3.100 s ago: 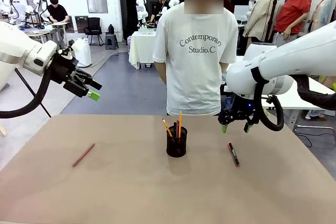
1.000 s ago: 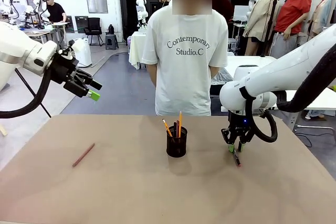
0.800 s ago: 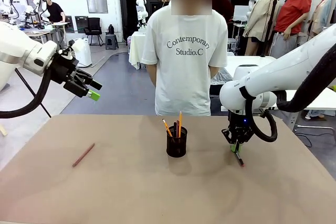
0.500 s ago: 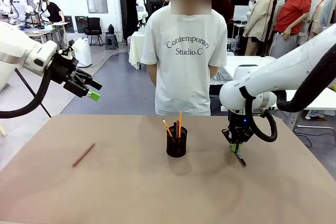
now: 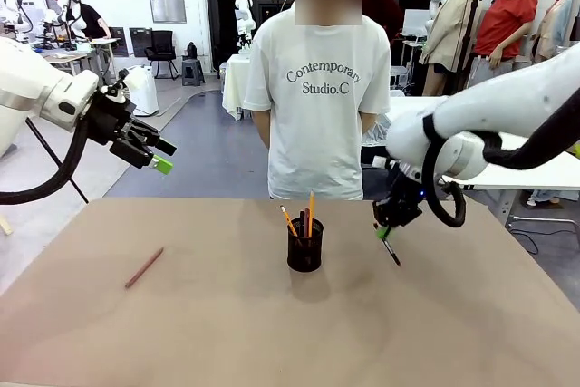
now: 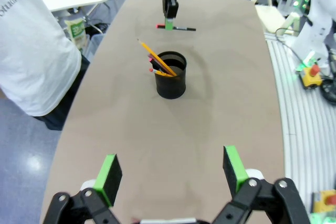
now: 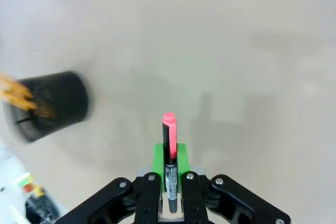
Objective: Place the pens into the pen holder.
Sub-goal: Pick up a writing instrument from the table and place it into the Pen holder.
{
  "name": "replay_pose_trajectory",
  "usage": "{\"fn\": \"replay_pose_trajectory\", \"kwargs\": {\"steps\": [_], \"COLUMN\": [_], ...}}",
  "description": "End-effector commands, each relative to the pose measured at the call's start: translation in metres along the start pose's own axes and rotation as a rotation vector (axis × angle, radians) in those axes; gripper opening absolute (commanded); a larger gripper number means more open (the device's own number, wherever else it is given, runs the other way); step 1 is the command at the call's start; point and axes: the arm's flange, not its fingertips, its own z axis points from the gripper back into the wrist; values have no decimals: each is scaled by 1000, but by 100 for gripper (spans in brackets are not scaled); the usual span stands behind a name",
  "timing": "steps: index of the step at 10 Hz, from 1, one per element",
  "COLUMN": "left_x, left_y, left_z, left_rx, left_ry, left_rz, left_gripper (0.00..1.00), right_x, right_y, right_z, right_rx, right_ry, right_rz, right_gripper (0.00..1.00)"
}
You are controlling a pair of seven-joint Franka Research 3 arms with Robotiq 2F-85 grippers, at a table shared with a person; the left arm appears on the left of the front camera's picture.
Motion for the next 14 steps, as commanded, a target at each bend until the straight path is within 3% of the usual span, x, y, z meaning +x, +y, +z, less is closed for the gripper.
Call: {"fn": "replay_pose_trajectory", "kwargs": {"steps": [1,2,3,5,7,9,10,11,12,14], "left_x": [0,0,0,0,0,0,0,0,0,0], "left_y": [-1,-1,-1,-1,-1,-1,-1,-1,-1,-1], "left_z": [1,1,1,1,1,1,1,1,1,1], "left_rx": [-5,-5,-5,-5,-5,-5,-5,-5,-5,-5], "left_ry": [11,11,11,11,11,11,11,11,11,11], "left_rz": [-5,-5,-5,-5,-5,-5,-5,-5,-5,-5], "left_gripper": [100,100,100,100,100,100,100,100,100,100], "right_x": [-26,-28,-30,-41,-52,-62,-68,-68,-72,-65], "right_y": [-11,-9,-8,-6,-1,2,4,7,10,8], "right_z": [31,48,60,85,109,121,125,129,133,135], "right_rx": [247,307,335,294,321,294,239,253,268,308], "right_ry": [-18,-72,-199,-460,-613,-721,-719,-827,-839,-840], "right_rz": [79,114,202,407,566,684,753,776,826,726], "right_gripper": [0,0,0,0,0,0,0,0,0,0]}}
